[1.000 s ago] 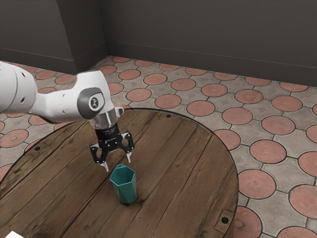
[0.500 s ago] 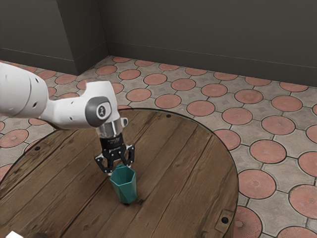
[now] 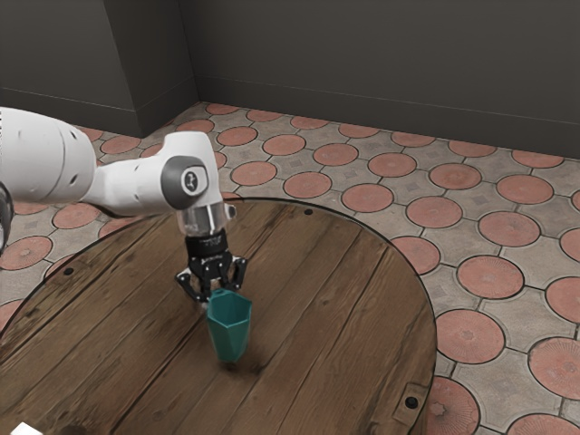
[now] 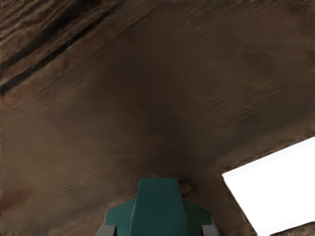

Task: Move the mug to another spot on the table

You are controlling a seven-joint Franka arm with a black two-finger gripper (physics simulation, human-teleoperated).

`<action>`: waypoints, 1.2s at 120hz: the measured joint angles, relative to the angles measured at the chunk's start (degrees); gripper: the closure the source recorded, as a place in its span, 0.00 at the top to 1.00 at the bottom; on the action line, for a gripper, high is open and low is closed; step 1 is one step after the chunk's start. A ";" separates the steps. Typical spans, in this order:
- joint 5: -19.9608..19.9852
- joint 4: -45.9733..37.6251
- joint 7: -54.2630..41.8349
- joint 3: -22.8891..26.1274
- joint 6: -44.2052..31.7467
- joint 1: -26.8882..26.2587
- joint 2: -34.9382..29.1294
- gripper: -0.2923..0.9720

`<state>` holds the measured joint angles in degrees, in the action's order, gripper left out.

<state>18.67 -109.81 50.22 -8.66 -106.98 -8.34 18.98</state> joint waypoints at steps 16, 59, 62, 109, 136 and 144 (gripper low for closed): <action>0.04 4.94 0.17 0.20 4.55 0.51 2.13 0.30; -0.43 27.01 0.65 1.01 23.26 3.91 13.01 0.25; -0.52 28.11 0.69 1.51 24.44 4.54 13.59 0.25; -13.89 32.15 -10.59 14.45 22.61 11.95 14.64 0.27; -29.17 41.04 -24.56 25.51 27.41 16.62 21.15 0.26; -31.77 43.71 -28.37 26.27 28.42 17.05 22.77 0.27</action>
<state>-13.11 -66.09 21.85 17.61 -78.56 8.72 41.74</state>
